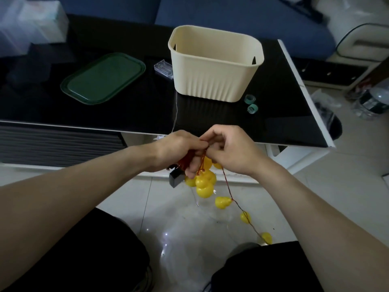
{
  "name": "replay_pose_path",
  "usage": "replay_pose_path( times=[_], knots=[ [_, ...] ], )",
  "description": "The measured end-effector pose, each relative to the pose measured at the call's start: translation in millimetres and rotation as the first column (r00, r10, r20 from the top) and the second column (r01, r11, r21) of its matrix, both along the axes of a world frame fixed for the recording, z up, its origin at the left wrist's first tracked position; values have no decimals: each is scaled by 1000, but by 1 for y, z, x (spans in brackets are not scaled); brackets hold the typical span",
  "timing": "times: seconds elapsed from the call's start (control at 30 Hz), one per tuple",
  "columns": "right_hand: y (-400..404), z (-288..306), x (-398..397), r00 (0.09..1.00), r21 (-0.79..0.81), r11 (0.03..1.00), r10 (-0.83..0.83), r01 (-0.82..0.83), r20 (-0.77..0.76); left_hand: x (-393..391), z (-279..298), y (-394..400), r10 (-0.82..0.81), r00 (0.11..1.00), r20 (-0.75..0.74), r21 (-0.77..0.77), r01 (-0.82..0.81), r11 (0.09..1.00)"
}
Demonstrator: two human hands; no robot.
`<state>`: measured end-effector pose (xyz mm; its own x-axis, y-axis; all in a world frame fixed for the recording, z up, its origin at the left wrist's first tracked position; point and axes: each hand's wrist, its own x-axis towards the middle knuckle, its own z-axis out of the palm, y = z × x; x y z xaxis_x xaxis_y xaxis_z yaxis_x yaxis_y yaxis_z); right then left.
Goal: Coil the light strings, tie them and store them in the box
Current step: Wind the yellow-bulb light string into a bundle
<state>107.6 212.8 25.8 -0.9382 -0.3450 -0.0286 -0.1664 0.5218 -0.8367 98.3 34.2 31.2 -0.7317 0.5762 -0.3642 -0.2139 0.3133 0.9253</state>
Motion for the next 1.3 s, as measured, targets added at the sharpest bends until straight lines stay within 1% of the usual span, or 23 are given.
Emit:
replay_pose_path(
  times=[0.07,0.13,0.27,0.43,0.57,0.67,0.7,0.73,0.8,0.87,0.93,0.97,1.03,1.07,1.13,1.2,1.23,1.27,1.3],
  knots=[
    [4,1,-2,999,-82,996,33,-30,42,1,-1,-1,36,999,-19,3,-35,999],
    [8,2,-3,997,-110,992,72,-67,41,2,-2,-1,66,997,-30,27,-66,997],
    [7,2,-3,997,-51,996,67,-69,-39,5,2,0,68,997,-38,39,-66,997],
    [5,10,-4,998,-39,999,7,-9,-68,8,10,7,100,991,-90,-25,-103,994],
    [12,16,-4,996,-60,998,-4,-1,-94,8,23,12,32,994,-103,-87,-41,995],
    [14,19,-1,996,-106,994,2,-11,-85,3,37,10,-93,990,-105,-157,76,985],
    [14,20,0,997,-128,992,3,-13,-80,1,40,9,-122,988,-91,-155,107,982],
    [15,22,0,997,-154,988,1,-14,-83,0,43,8,-128,989,-76,-134,117,984],
    [18,23,0,995,-216,976,-8,-13,-96,-2,44,7,-84,996,-37,-50,82,995],
    [20,23,1,996,-272,962,-16,-10,-92,0,43,9,1,999,44,67,-4,998],
    [20,22,1,994,-293,956,-38,6,-106,1,42,10,118,982,147,174,-143,974],
    [19,22,0,990,-285,958,-62,24,-125,0,40,10,179,966,185,206,-216,954],
    [18,22,-3,980,-244,967,-111,68,-168,-3,36,9,266,940,212,224,-312,923],
    [18,22,-4,975,-199,977,-121,83,-187,-5,34,9,292,934,205,218,-334,917],
    [14,20,-6,974,-56,994,-105,96,-200,-6,30,8,316,933,171,198,-346,917],
    [10,18,-7,984,92,990,-96,110,-147,-6,27,6,339,929,151,181,-363,914],
    [10,18,-8,989,142,983,-99,114,-110,-7,26,4,356,923,145,175,-378,909],
    [10,19,-8,993,165,980,-96,107,-71,-9,24,3,371,918,137,168,-391,905],
    [10,19,-8,995,155,983,-94,96,-25,-10,22,1,384,914,131,164,-402,901]
  ],
)
